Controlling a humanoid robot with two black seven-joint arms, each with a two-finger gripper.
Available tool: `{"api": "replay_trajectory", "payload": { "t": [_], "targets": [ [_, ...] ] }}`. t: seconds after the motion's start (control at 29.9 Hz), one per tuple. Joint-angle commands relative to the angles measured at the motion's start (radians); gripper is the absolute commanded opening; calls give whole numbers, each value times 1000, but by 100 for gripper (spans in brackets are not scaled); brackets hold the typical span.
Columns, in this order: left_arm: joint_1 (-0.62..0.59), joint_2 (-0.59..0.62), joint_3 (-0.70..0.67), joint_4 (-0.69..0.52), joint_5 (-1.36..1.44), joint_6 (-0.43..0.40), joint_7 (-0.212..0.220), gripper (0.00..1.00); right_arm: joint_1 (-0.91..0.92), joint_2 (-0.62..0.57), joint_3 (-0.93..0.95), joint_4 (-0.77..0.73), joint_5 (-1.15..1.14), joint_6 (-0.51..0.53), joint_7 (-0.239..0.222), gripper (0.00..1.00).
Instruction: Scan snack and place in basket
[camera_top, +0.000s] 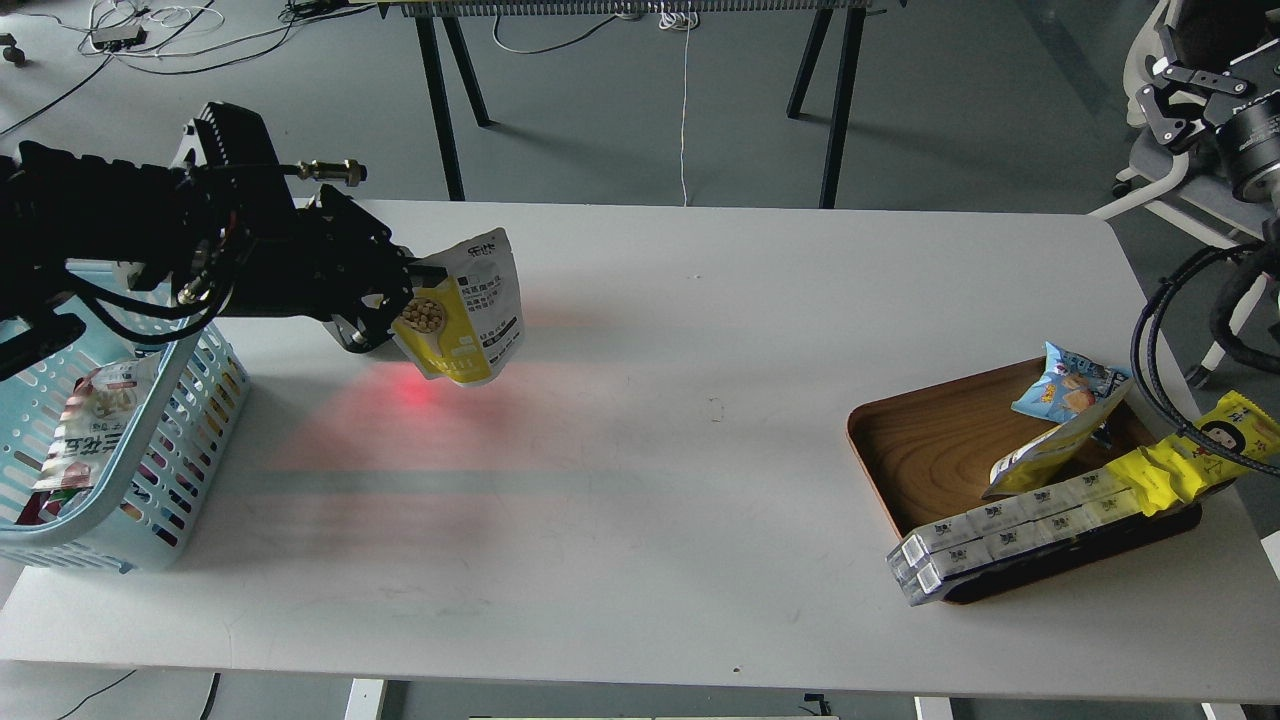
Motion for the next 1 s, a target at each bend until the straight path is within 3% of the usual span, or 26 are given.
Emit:
{"api": "replay_trajectory", "payload": {
  "t": [0.0, 0.23, 0.4, 0.5, 0.77, 0.97],
  "targets": [
    [3, 101, 3, -44, 0, 39, 0, 0, 0, -2, 0, -2, -1, 0, 15, 99],
    [14, 345, 14, -47, 0, 297, 0, 0, -2, -2, 0, -5, -1, 0, 18, 99],
    [17, 471, 20, -11, 0, 363, 0, 0, -3, -3, 0, -3, -1, 0, 18, 99],
    [18, 502, 78, 58, 0, 389, 0, 0, -3, -7, 0, -3, -1, 0, 18, 99],
    [18, 525, 314, 259, 0, 668, 0, 0, -5, -17, -1, -3, -1, 0, 18, 99],
    [18, 600, 406, 253, 0, 776, 0, 0, -9, -14, -1, -3, -1, 0, 18, 99]
  ]
}}
